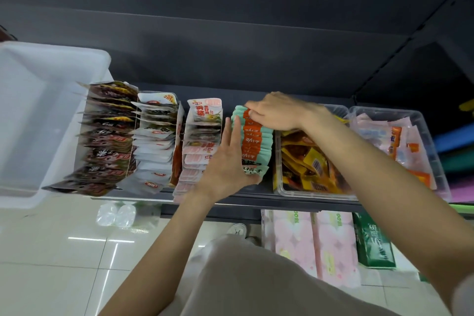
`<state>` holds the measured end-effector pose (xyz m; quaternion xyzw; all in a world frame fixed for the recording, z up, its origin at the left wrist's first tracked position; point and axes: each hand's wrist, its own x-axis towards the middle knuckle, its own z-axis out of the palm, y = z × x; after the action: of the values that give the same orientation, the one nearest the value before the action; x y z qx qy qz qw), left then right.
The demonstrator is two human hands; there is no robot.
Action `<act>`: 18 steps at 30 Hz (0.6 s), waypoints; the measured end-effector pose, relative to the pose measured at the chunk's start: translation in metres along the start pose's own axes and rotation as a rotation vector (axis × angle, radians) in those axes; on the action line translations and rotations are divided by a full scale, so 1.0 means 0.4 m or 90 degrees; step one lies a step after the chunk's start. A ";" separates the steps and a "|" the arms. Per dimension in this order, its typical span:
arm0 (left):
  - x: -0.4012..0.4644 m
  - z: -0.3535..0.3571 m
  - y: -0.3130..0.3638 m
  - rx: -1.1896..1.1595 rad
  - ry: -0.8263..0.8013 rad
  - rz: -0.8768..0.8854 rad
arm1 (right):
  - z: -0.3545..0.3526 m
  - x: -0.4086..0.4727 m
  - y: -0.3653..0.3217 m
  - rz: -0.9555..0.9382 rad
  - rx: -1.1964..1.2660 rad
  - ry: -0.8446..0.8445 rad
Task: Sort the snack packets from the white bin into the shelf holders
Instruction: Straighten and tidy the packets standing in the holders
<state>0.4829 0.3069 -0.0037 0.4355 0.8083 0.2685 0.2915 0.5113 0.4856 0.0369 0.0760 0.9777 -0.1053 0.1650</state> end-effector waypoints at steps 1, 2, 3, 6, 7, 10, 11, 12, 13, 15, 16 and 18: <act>0.001 0.006 -0.001 0.021 0.018 -0.001 | 0.000 0.002 0.000 0.007 0.017 -0.012; 0.002 0.011 -0.002 0.041 0.038 0.001 | 0.000 0.002 0.001 0.015 0.036 -0.021; 0.002 0.016 -0.002 0.053 0.054 0.006 | 0.000 0.002 0.003 0.022 0.053 -0.029; 0.004 0.021 -0.004 0.027 0.072 0.022 | 0.011 -0.003 0.008 0.034 0.091 -0.007; 0.005 0.021 -0.005 0.014 0.073 0.030 | 0.019 -0.004 0.010 0.038 0.100 0.017; 0.006 0.023 -0.005 -0.001 0.074 0.043 | 0.029 0.000 0.017 0.057 0.126 0.050; 0.007 0.023 -0.005 -0.003 0.077 0.043 | 0.025 0.002 0.018 0.064 0.134 0.044; 0.008 0.025 -0.007 -0.007 0.077 0.042 | 0.020 0.004 0.017 0.069 0.130 0.034; 0.010 0.025 -0.008 -0.011 0.072 0.041 | 0.014 0.005 0.013 0.069 0.112 0.025; 0.013 0.023 -0.010 -0.032 0.056 0.034 | 0.008 0.001 0.002 0.071 0.067 0.030; 0.014 0.021 -0.012 -0.050 0.050 0.031 | 0.008 -0.006 -0.004 0.076 0.056 0.053; 0.015 0.013 -0.011 -0.097 0.057 0.027 | 0.017 -0.030 -0.012 0.111 0.071 0.149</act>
<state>0.4815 0.3107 -0.0118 0.4167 0.7882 0.3549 0.2814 0.5238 0.4780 0.0355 0.1817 0.9726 -0.1350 0.0539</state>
